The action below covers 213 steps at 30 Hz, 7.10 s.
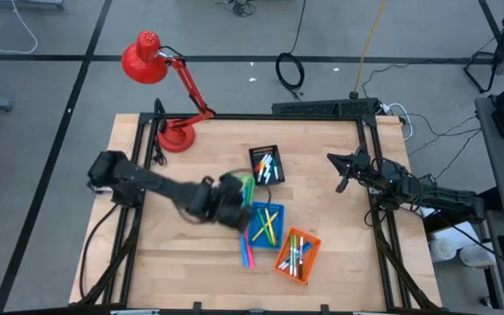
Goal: Pick & Place Markers
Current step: Put the light green highlighter into the green basket, then put the blue highlighter into the green basket, then put the pink highlighter into the green basket
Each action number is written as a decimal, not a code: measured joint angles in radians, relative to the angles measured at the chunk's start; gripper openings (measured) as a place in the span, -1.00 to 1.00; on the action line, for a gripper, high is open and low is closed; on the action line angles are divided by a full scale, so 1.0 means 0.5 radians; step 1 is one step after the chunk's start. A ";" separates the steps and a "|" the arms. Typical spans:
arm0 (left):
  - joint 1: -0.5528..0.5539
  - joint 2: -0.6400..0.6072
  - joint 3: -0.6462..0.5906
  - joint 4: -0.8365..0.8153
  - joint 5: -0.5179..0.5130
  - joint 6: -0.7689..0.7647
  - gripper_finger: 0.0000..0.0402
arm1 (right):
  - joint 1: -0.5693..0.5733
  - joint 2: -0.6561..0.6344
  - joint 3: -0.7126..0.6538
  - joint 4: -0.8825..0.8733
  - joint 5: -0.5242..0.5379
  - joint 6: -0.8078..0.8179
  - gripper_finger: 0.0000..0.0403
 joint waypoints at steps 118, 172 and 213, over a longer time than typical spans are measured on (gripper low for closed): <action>-0.771 0.609 -0.075 -0.282 1.098 -1.951 -0.33 | 0.000 0.000 0.001 0.000 0.000 0.000 -1.00; -0.062 0.353 0.355 -0.425 0.149 0.140 -0.71 | 0.000 0.011 0.001 0.000 -0.002 0.000 -1.00; -0.032 0.008 -0.216 0.435 0.574 0.360 0.59 | 0.001 0.011 0.001 0.000 0.001 0.000 -1.00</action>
